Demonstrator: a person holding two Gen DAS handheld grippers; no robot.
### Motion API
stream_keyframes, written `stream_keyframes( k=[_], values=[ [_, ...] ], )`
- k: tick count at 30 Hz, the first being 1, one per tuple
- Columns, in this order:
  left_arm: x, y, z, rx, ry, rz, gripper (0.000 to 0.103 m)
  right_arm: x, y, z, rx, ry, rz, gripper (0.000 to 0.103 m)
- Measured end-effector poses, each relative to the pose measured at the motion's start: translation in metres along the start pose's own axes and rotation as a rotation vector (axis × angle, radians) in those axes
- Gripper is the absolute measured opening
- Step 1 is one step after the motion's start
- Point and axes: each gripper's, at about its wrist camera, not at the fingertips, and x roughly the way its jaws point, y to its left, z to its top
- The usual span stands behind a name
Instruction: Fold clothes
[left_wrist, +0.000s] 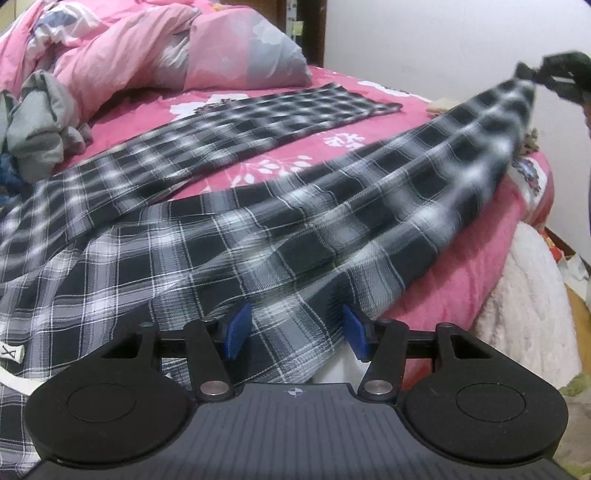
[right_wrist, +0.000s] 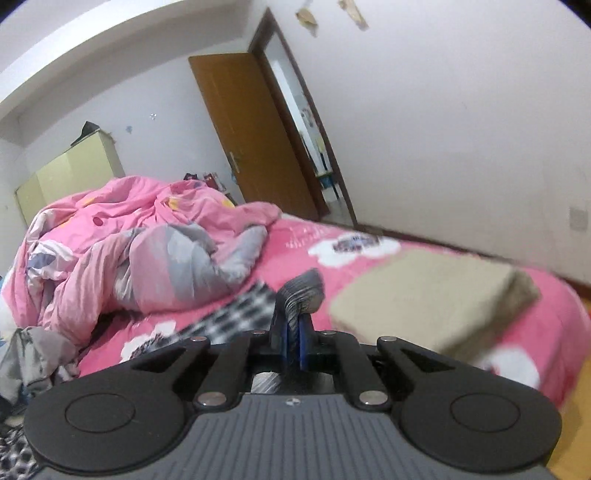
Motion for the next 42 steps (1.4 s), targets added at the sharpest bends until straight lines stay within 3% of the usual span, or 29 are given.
stream_keyframes(
  k=[6,9,10,11,13,17,19,21,25,26,27,28,29,31,34,38,39,41,42],
  values=[
    [0.007,0.004,0.001,-0.026,0.006,-0.001,0.06,0.071,0.004,0.008,0.018,0.089,-0.019,0.004],
    [0.01,0.007,0.001,-0.04,0.01,-0.007,0.062,0.11,-0.001,-0.004,0.041,0.207,-0.011,0.01],
    [0.01,0.008,0.001,-0.044,0.01,-0.01,0.062,0.115,-0.006,-0.008,0.077,0.23,-0.004,0.017],
    [0.01,0.009,0.001,-0.046,0.01,-0.013,0.062,0.115,-0.012,-0.011,0.126,0.239,0.011,0.021],
    [0.009,0.01,0.0,-0.056,0.007,-0.016,0.062,0.098,-0.022,-0.016,0.207,0.203,0.055,0.041],
    [0.007,0.01,0.0,-0.065,0.0,-0.012,0.062,0.055,-0.033,-0.027,0.251,0.181,0.09,0.05],
    [0.001,0.008,0.001,-0.054,-0.012,-0.01,0.062,0.045,-0.032,-0.042,0.254,0.262,0.112,0.059],
    [-0.007,0.002,0.0,-0.024,-0.045,-0.026,0.062,0.041,-0.029,-0.061,0.26,0.36,0.134,0.061],
    [-0.01,-0.011,-0.004,0.051,-0.076,-0.046,0.059,0.066,-0.02,-0.103,0.296,0.498,0.157,0.059],
    [-0.006,-0.015,-0.004,0.062,-0.067,-0.032,0.046,0.074,-0.018,-0.109,0.303,0.51,0.158,0.057],
    [-0.002,-0.018,-0.004,0.074,-0.057,-0.017,0.037,0.082,-0.017,-0.113,0.304,0.515,0.157,0.044],
    [0.003,-0.02,-0.004,0.072,-0.044,-0.008,0.022,0.087,-0.014,-0.116,0.3,0.513,0.144,0.016],
    [0.008,-0.019,-0.004,0.053,-0.026,-0.003,0.017,0.091,-0.009,-0.114,0.297,0.502,0.144,0.008],
    [0.007,-0.015,-0.001,0.025,-0.038,-0.007,0.006,0.096,0.004,-0.104,0.282,0.469,0.174,0.007],
    [-0.005,-0.003,0.009,-0.029,-0.102,-0.013,0.004,0.1,0.036,-0.084,0.199,0.41,0.228,0.006],
    [0.002,0.04,0.024,-0.25,-0.097,-0.028,0.004,0.137,0.085,-0.073,0.104,0.404,0.28,0.008],
    [0.008,0.053,0.026,-0.317,-0.085,-0.019,0.004,0.155,0.092,-0.077,0.106,0.434,0.277,0.011],
    [0.023,0.082,0.026,-0.463,-0.046,-0.003,0.004,0.196,0.1,-0.087,0.13,0.519,0.251,0.026],
    [0.03,0.095,0.025,-0.53,-0.027,0.004,0.004,0.216,0.104,-0.092,0.142,0.561,0.238,0.043]
  ],
)
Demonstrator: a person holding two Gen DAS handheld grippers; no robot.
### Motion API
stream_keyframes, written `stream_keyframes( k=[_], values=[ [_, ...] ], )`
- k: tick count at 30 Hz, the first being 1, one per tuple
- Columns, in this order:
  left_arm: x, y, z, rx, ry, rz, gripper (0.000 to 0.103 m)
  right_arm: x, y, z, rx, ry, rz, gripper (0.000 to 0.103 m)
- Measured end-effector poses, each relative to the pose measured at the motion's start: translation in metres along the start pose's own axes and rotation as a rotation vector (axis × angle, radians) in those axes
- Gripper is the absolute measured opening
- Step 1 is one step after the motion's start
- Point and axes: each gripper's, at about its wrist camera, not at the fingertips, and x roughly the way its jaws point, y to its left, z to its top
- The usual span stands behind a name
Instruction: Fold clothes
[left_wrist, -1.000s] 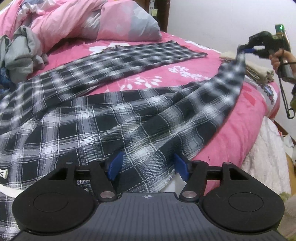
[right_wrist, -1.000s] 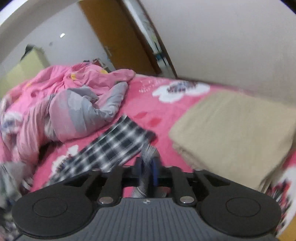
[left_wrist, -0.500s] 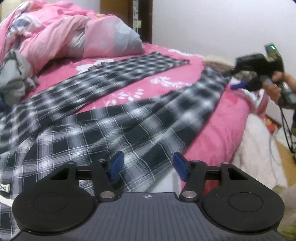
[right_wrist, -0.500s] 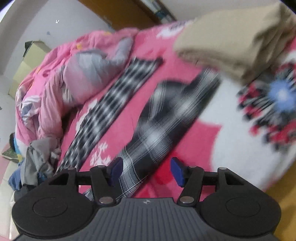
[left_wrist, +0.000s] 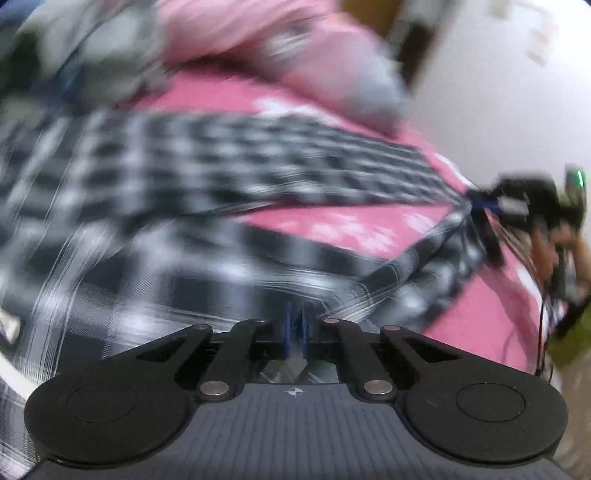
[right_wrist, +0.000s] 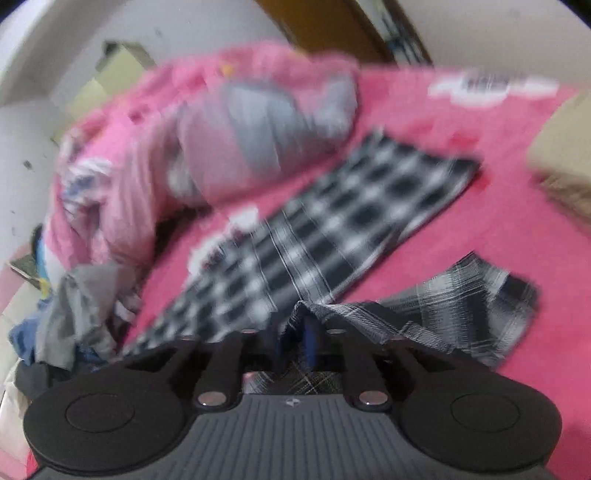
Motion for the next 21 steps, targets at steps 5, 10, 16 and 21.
stream_keyframes(
  k=[5,10,16,21],
  values=[
    [-0.006,0.025,0.006,-0.12,-0.027,-0.018,0.021,0.002,-0.024,0.004,0.147,0.018,0.079,0.049],
    [-0.03,0.024,0.006,-0.059,-0.086,-0.009,0.026,-0.063,-0.043,-0.001,0.175,-0.081,0.146,0.054],
    [-0.067,0.01,-0.012,0.074,-0.125,-0.046,0.028,-0.09,-0.048,-0.04,0.233,0.021,0.262,0.053],
    [-0.078,-0.026,-0.047,0.311,-0.075,-0.072,0.028,-0.073,-0.056,-0.074,0.319,0.104,0.244,0.05]
  ],
)
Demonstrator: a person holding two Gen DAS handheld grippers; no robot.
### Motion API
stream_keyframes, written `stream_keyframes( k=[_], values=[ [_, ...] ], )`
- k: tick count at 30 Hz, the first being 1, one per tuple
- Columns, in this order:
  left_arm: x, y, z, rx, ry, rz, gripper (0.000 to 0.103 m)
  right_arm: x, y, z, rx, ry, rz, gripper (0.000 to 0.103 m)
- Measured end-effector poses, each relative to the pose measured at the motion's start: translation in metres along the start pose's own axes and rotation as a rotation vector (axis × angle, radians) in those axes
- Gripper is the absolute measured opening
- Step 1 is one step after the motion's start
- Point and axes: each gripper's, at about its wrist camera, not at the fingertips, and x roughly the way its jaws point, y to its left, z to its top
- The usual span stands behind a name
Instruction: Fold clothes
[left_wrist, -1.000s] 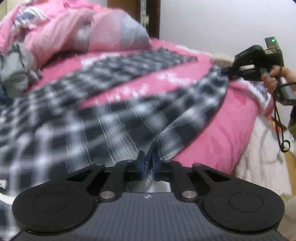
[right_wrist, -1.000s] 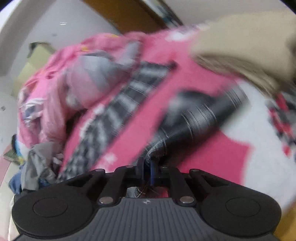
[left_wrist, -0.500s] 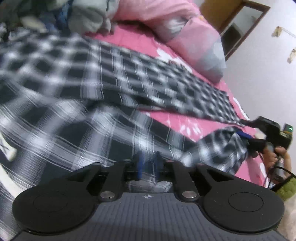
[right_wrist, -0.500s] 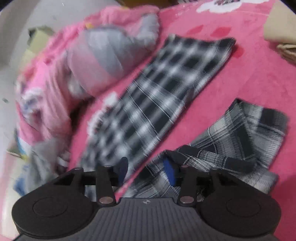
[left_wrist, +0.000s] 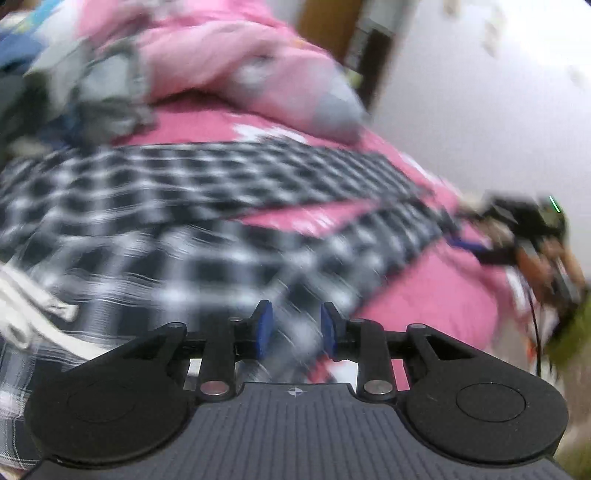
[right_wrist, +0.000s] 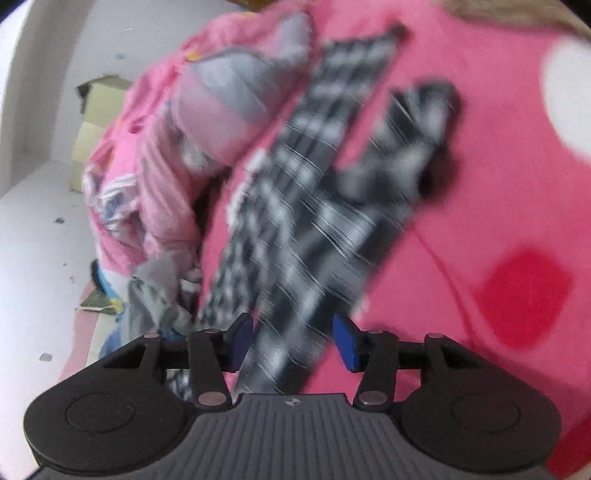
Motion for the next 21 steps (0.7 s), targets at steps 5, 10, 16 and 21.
stream_keyframes(
  k=[5,10,16,21],
  values=[
    [0.036,-0.033,-0.01,0.192,0.049,0.05,0.029,-0.007,-0.008,-0.003,0.045,-0.056,-0.017,0.046],
    [0.06,-0.039,-0.004,0.231,0.044,0.031,0.029,-0.028,-0.018,0.012,0.089,-0.184,-0.082,0.046],
    [0.072,-0.048,-0.001,0.247,0.051,0.01,0.038,-0.021,-0.043,0.042,0.191,-0.25,-0.121,0.045],
    [0.074,-0.048,-0.001,0.245,0.042,0.023,0.037,-0.016,-0.018,0.067,0.064,-0.333,-0.117,0.012]
  ],
)
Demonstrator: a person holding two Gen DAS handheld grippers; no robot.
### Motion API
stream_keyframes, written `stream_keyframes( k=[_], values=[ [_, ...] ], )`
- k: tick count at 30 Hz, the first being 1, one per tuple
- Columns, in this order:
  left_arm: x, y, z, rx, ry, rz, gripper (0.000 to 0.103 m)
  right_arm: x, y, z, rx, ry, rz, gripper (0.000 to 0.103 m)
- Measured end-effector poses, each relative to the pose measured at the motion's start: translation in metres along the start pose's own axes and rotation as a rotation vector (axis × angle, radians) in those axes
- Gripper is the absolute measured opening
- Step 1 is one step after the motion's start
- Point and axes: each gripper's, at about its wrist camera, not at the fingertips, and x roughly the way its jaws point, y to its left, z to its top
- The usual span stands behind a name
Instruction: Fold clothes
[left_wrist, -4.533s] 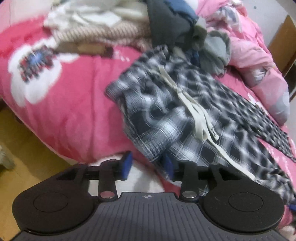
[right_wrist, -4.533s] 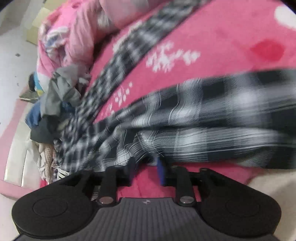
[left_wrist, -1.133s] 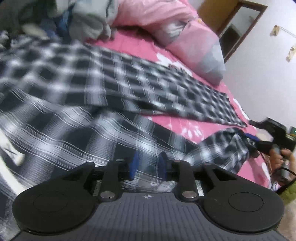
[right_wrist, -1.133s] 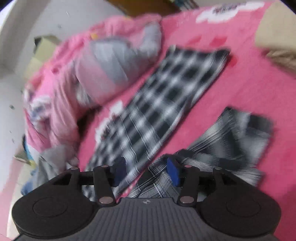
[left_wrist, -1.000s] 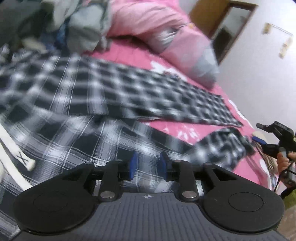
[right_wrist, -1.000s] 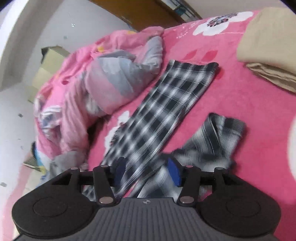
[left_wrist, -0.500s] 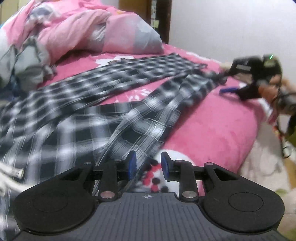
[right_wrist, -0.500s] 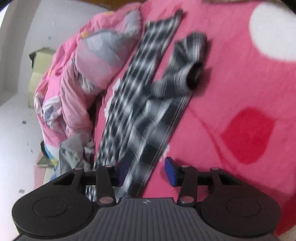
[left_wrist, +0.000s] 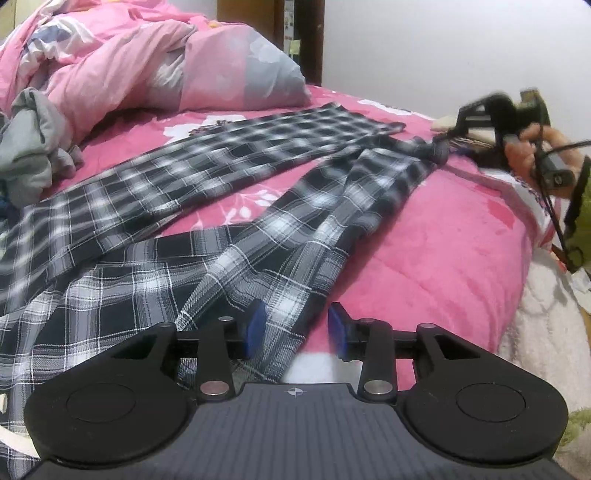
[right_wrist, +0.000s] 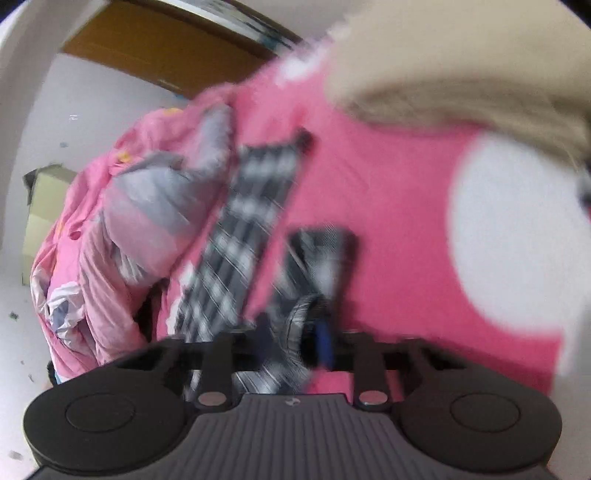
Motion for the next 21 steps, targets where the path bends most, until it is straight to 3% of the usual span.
stream_keyframes(
  k=[7,12,15,19,21],
  values=[
    [0.003,0.001,-0.001,-0.001,-0.008,-0.001,0.037,0.016,0.045,0.032,-0.061,-0.093,0.158,0.014],
    [0.002,0.007,0.0,-0.045,-0.021,-0.019,0.035,0.005,0.028,0.033,0.017,-0.108,0.148,0.017],
    [-0.001,0.011,0.001,-0.087,-0.036,-0.045,0.03,-0.005,0.023,0.017,-0.02,-0.021,0.101,0.018],
    [-0.003,0.016,0.003,-0.141,-0.054,-0.089,0.018,0.004,0.023,-0.02,-0.087,0.214,0.025,0.026],
    [-0.004,0.016,0.003,-0.15,-0.058,-0.106,0.014,0.014,0.021,-0.033,-0.092,0.269,-0.023,0.027]
  ],
)
